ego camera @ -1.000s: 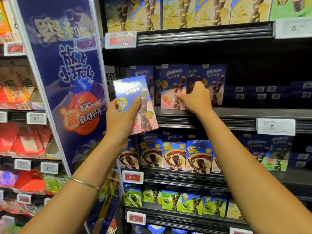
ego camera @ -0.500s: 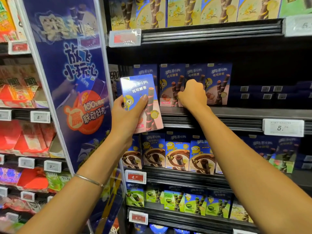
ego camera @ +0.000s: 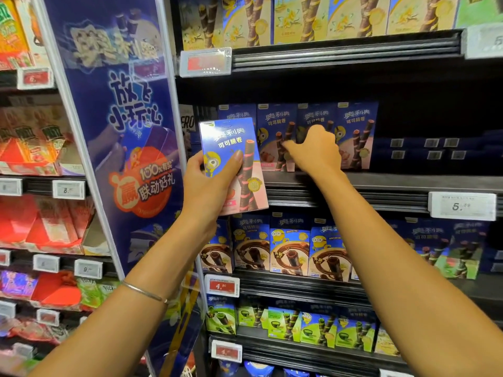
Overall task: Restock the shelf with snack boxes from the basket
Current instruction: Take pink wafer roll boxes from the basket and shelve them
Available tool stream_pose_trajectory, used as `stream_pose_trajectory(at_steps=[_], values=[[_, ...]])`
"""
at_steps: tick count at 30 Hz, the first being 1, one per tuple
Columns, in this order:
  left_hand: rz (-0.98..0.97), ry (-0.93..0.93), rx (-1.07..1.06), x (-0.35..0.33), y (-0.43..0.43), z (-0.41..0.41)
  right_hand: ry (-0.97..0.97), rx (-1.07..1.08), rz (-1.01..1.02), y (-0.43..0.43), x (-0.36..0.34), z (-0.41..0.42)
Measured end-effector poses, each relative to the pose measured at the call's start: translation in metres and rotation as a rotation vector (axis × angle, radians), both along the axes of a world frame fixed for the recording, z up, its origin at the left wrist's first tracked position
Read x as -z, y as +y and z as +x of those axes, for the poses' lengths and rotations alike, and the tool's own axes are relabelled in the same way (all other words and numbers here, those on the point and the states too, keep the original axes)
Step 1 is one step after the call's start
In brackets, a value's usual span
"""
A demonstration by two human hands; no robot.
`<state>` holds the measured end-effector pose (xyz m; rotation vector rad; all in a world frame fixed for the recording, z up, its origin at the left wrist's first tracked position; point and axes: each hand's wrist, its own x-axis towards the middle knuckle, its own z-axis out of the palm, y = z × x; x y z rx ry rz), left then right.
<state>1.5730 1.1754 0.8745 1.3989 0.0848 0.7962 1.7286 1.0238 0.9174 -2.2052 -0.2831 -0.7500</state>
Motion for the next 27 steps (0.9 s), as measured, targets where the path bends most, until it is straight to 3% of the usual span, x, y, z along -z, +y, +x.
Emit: stream_pose_trajectory(at_steps=[2, 4, 7, 10, 13, 18, 27], values=[[0.013, -0.016, -0.006, -0.003, -0.002, -0.001, -0.035, -0.131, 0.137, -0.004, 0.001, -0.017], [0.022, -0.030, -0.017, -0.006, -0.006, -0.002, 0.017, -0.414, 0.290, -0.006, 0.001, -0.041], [0.011, -0.048, -0.002, -0.009, -0.014, -0.002, 0.186, -0.722, 0.234, -0.009, -0.001, -0.071], [-0.011, -0.058, 0.024, -0.009, -0.020, -0.001, 0.197, -0.735, 0.121, -0.010, 0.000, -0.082], [-0.019, -0.065, 0.033, -0.011, -0.024, 0.001, 0.174, -0.699, 0.135, -0.015, 0.001, -0.088], [-0.054, -0.098, 0.108, -0.019, -0.032, 0.001, 0.139, -0.693, 0.218, -0.026, 0.001, -0.093], [0.006, -0.077, 0.014, -0.012, -0.021, 0.013, 0.149, -0.658, 0.393, -0.060, -0.006, -0.083]])
